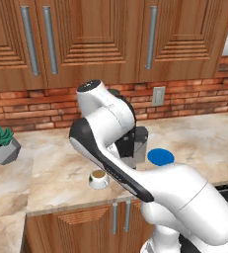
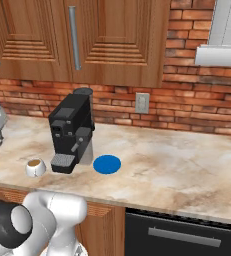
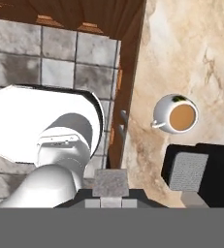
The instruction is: Take a sugar cube from the saucer and place it inside the coffee. Then, grab milk from the fridge and place it next to the coffee on the counter to sweeten the coffee.
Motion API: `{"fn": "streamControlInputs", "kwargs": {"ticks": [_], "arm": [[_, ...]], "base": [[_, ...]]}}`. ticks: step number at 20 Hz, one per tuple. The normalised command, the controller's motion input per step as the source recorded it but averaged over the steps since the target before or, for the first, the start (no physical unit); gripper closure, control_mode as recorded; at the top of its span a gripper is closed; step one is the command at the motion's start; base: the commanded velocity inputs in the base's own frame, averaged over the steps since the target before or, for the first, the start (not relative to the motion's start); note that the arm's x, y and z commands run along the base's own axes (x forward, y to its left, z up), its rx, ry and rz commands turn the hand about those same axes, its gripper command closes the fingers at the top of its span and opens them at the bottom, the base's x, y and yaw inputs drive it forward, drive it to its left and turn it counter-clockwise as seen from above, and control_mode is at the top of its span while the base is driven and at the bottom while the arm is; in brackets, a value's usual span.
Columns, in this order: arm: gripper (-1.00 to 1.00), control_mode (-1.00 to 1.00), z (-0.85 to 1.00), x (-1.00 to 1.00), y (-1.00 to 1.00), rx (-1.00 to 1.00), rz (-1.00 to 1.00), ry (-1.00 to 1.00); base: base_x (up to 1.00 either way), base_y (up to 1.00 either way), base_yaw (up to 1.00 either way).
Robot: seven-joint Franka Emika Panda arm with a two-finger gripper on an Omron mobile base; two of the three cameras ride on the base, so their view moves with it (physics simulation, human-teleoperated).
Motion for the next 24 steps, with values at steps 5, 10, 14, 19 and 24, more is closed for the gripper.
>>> {"fn": "streamControlInputs", "kwargs": {"ticks": [5, 10, 14, 19, 24], "arm": [[1.00, -1.00, -0.70, 0.19, -0.08, 0.00, 0.00, 0.00], [1.00, -1.00, -0.35, 0.23, 0.00, 0.00, 0.00, 0.00], [1.00, -1.00, -0.26, 0.37, 0.00, 0.00, -0.01, 0.00], [1.00, -1.00, -0.30, 0.38, 0.00, 0.00, -0.01, 0.00], [1.00, -1.00, -0.43, 0.31, 0.00, 0.00, 0.00, 0.00]], "base": [[0.00, 0.00, 0.00], [0.00, 0.00, 0.00], [0.00, 0.00, 0.00], [0.00, 0.00, 0.00], [0.00, 0.00, 0.00]]}}
